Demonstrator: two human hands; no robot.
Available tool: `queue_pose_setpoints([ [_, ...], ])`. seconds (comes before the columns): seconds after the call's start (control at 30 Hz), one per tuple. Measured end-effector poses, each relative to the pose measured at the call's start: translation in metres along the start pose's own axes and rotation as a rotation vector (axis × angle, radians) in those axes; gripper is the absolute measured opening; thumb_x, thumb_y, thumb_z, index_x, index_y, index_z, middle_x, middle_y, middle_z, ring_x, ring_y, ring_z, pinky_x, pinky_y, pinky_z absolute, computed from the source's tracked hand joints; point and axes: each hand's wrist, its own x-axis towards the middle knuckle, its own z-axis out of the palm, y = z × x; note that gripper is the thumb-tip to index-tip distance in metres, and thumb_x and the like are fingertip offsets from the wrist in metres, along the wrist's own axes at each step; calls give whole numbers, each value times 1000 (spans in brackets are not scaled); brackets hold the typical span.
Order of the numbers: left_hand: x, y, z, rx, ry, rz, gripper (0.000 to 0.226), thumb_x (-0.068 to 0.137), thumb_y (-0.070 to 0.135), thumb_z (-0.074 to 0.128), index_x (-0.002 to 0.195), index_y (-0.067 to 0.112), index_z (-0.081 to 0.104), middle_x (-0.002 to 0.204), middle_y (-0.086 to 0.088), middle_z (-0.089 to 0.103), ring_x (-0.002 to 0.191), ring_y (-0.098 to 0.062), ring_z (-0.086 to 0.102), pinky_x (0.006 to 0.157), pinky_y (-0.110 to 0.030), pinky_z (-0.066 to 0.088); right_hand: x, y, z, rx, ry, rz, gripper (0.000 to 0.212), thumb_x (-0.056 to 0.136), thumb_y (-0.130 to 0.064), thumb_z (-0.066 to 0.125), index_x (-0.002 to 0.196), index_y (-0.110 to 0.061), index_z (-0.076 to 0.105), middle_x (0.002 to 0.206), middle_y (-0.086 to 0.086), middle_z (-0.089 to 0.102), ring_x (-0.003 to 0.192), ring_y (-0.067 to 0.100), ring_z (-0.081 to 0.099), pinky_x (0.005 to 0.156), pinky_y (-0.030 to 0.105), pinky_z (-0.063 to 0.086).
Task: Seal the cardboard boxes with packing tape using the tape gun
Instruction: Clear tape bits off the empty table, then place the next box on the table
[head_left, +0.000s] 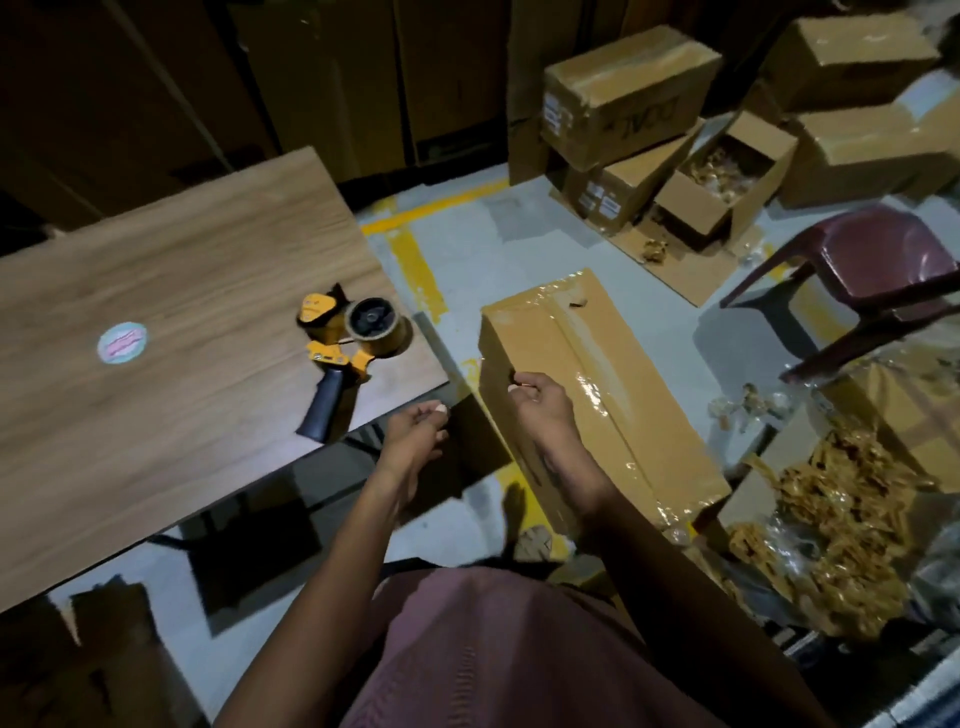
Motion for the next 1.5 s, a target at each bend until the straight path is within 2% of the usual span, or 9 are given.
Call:
queue_pose_setpoints([
  [0.13, -18, 4, -79, -65, 104, 112, 7, 100, 13, 61, 100, 18, 65, 87, -3, 65, 67, -12, 55, 56, -23, 40, -29, -34, 71, -37, -48, -137, 24, 97, -12, 65, 121, -12, 71, 110, 10, 75, 97, 22, 68, 91, 32, 53],
  [0.2, -29, 5, -128, -23, 159, 173, 9, 100, 14, 62, 106, 15, 68, 92, -4, 70, 76, -16, 64, 59, -24, 45, -47, -52, 112, -58, -83, -207, 23, 97, -8, 63, 120, -9, 70, 105, 10, 72, 92, 19, 63, 82, 28, 48],
  [0.33, -48, -3, -229, -17, 289, 268, 9, 98, 18, 65, 103, 24, 69, 105, -5, 74, 98, -21, 69, 79, -31, 51, -81, -84, 204, -89, -208, -314, 23, 98, -11, 64, 120, -12, 71, 101, 5, 72, 92, 20, 68, 86, 34, 55],
  [0.43, -65, -10, -283, -91, 435, 289, 10, 98, 22, 65, 106, 24, 70, 106, -6, 75, 101, -21, 70, 84, -33, 51, -105, -107, 255, -117, -315, -411, 21, 97, -15, 64, 115, -24, 70, 103, 4, 73, 94, 23, 72, 76, 35, 58],
  [0.67, -97, -28, -378, -363, 770, 279, 12, 101, 22, 61, 111, 22, 67, 109, -6, 73, 100, -19, 70, 88, -36, 54, -149, -159, 357, -190, -651, -578, 19, 93, -27, 63, 109, -32, 70, 106, 3, 75, 98, 22, 71, 82, 36, 54],
  [1.03, -130, -105, -461, -743, 1119, 73, 21, 98, 18, 66, 117, 12, 70, 104, -5, 71, 91, -18, 67, 73, -30, 52, -208, -161, 502, -472, -1136, -583, 19, 99, -19, 62, 117, -23, 68, 105, 1, 74, 83, 16, 72, 71, 33, 50],
  [1.2, -142, -130, -523, -817, 1248, 39, 8, 102, 13, 59, 102, 13, 68, 89, -4, 67, 72, -14, 61, 43, -16, 42, -240, -149, 557, -623, -1202, -566, 25, 99, -20, 60, 123, -18, 65, 105, 4, 70, 81, 18, 67, 66, 34, 50],
  [1.33, -158, -177, -601, -773, 1327, 11, 11, 97, 18, 65, 103, 18, 74, 99, -4, 75, 89, -18, 69, 74, -27, 54, -287, -132, 617, -671, -1235, -540, 26, 99, -20, 60, 124, -19, 64, 101, 1, 68, 83, 19, 67, 68, 35, 51],
  [1.5, -183, -258, -713, -650, 1364, -88, 10, 91, 24, 67, 83, 23, 72, 102, -9, 76, 95, -26, 71, 88, -44, 57, -372, -92, 709, -715, -1252, -437, 22, 98, -22, 61, 120, -22, 63, 112, 4, 68, 86, 23, 69, 72, 37, 53],
])
